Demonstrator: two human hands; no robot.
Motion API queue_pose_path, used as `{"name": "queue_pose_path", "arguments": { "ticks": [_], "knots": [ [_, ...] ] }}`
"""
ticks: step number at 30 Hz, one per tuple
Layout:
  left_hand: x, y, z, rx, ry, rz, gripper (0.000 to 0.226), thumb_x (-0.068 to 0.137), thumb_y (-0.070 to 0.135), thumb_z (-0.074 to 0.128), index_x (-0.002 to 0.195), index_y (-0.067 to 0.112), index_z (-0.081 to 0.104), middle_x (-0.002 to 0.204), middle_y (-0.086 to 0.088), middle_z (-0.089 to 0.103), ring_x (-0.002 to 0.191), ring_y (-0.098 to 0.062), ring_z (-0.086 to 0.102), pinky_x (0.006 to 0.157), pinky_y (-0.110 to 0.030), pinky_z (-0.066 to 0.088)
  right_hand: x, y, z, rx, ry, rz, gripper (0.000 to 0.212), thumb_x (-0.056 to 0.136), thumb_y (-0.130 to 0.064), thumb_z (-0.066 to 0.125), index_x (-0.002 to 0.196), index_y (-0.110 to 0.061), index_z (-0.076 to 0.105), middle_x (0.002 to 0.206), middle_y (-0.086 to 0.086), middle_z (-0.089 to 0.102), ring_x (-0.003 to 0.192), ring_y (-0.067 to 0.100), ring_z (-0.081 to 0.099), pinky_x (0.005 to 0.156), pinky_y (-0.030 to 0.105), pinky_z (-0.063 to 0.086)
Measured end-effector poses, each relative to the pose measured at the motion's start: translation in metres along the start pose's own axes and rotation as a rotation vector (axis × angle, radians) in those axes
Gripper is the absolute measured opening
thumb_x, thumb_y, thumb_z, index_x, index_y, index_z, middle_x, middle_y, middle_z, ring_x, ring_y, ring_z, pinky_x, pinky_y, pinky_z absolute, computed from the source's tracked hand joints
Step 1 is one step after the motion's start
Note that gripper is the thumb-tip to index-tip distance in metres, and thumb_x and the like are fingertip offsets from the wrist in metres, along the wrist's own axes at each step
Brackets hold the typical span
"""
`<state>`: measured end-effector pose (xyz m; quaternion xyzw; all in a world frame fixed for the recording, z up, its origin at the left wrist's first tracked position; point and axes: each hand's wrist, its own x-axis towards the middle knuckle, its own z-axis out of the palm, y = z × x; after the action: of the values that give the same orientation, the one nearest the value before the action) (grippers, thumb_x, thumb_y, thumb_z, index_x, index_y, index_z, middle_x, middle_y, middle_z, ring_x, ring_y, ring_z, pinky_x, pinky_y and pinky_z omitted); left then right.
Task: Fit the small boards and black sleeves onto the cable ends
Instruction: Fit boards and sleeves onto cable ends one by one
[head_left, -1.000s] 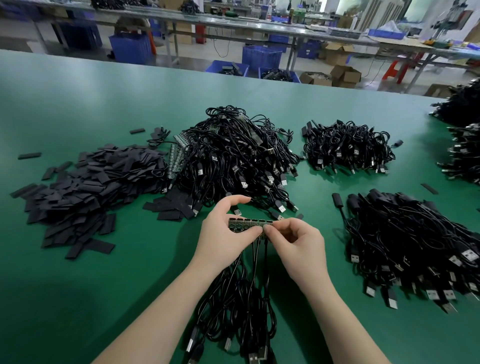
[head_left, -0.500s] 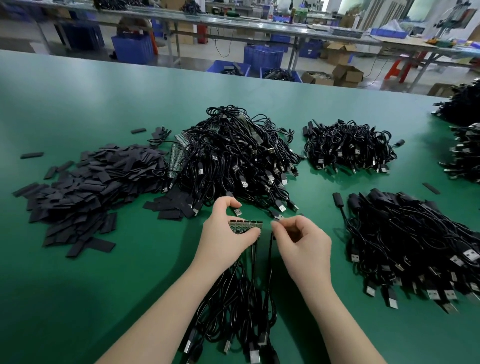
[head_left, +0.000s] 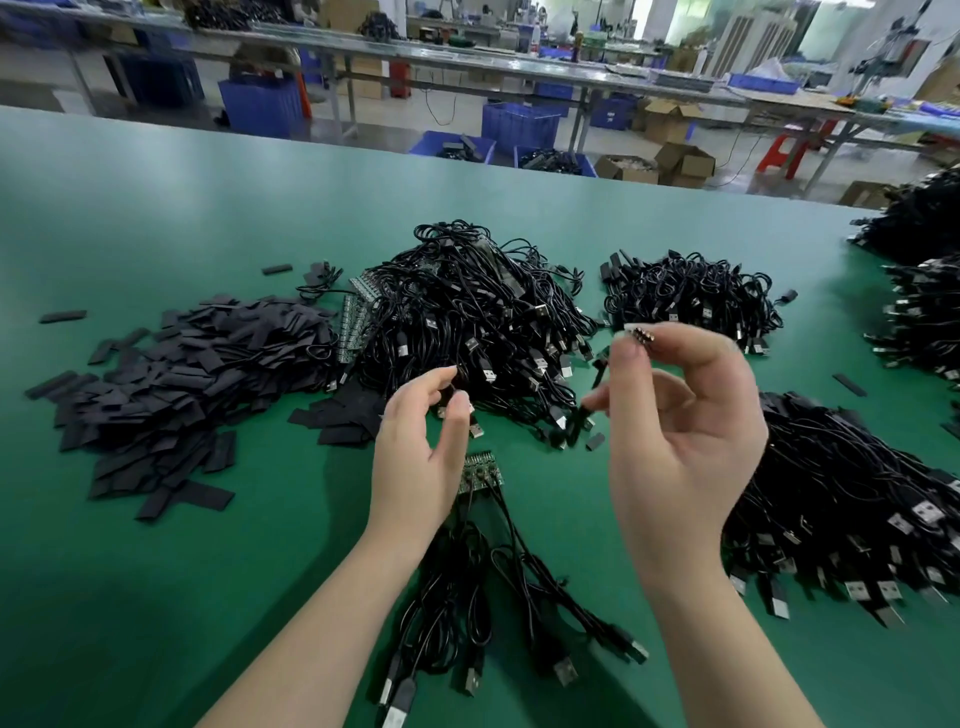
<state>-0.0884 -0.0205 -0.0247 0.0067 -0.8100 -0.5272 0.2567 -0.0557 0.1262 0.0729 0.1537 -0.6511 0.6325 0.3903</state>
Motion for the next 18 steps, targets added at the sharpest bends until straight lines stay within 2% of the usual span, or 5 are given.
{"name": "queue_pose_path", "arguments": {
  "ticks": [3,7,10,14,18],
  "knots": [
    [-0.001,0.009,-0.004,-0.052,0.104,0.096,0.034,0.1,0.047,0.035,0.127,0.034,0.052,0.122,0.031,0.05,0.118,0.008,0.047,0.097,-0.008,0.035,0.002,-0.005,0.013,0.062,-0.124,0.132,0.01,0.096,-0.013,0.061,0.094,-0.023,0.06,0.083,-0.003,0.065,0.069,0.016,0.071,0.06,0.028,0.056],
    [0.0,0.015,-0.013,0.35,0.316,0.556,0.034,0.101,0.03,0.04,0.119,0.015,0.066,0.119,0.0,0.063,0.116,-0.018,0.055,0.103,-0.032,0.035,-0.009,0.015,0.03,0.328,-0.11,0.769,0.008,0.099,-0.008,0.057,0.093,-0.014,0.056,0.081,-0.002,0.068,0.077,0.019,0.074,0.068,0.025,0.057],
    [-0.004,0.02,-0.007,0.469,0.043,0.6,0.034,0.099,0.033,0.047,0.124,0.018,0.065,0.122,0.0,0.064,0.114,-0.021,0.057,0.099,-0.035,0.04,-0.02,0.034,0.028,0.492,-0.012,1.118,0.007,0.099,-0.008,0.056,0.093,-0.012,0.058,0.078,0.004,0.068,0.066,0.013,0.069,0.06,0.024,0.055],
    [-0.011,0.017,0.004,0.378,-0.335,0.329,0.04,0.093,0.018,0.061,0.133,0.017,0.06,0.13,-0.001,0.057,0.11,-0.024,0.06,0.089,-0.043,0.052,-0.031,0.055,0.01,0.19,-0.113,1.112,0.006,0.095,-0.011,0.063,0.097,-0.016,0.061,0.078,-0.001,0.07,0.068,0.01,0.066,0.067,0.025,0.055],
    [-0.007,0.006,0.004,0.377,-0.31,0.238,0.037,0.097,0.019,0.058,0.134,0.021,0.059,0.125,0.0,0.061,0.11,-0.019,0.059,0.089,-0.032,0.049,-0.043,0.057,-0.021,-0.642,-0.555,0.705,0.017,0.095,-0.032,0.062,0.111,-0.034,0.057,0.093,-0.018,0.066,0.077,0.005,0.062,0.068,0.022,0.046]
  ]
}}
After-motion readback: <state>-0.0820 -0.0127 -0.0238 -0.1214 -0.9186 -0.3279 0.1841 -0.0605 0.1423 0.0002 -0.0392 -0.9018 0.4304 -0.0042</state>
